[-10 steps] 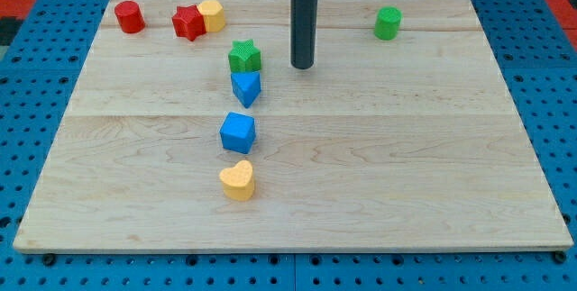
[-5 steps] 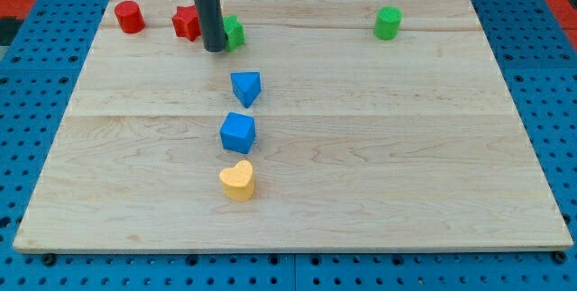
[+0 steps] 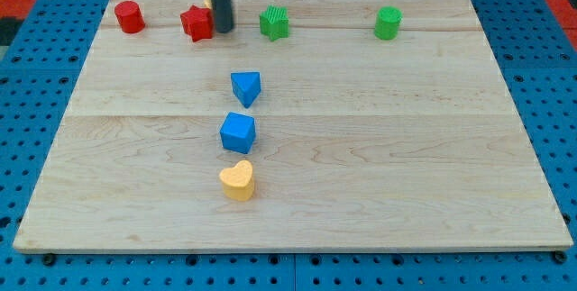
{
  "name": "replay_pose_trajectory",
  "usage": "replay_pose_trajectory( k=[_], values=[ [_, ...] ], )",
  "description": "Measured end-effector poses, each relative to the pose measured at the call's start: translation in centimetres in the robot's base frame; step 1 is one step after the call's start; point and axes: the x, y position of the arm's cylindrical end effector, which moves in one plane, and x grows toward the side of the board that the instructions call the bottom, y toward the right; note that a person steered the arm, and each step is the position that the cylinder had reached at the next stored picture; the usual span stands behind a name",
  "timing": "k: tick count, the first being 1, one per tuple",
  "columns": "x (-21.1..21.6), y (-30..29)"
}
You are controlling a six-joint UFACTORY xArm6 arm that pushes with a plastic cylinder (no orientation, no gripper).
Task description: Move green star to the left of the green circle
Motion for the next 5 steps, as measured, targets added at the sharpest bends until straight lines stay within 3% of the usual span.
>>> replay_pose_trajectory(
  k=[1, 2, 4, 5],
  values=[
    [-0.2, 2.8],
    [-0.2, 9.1],
    [-2.3, 6.7],
    [-2.2, 10.6]
  ],
)
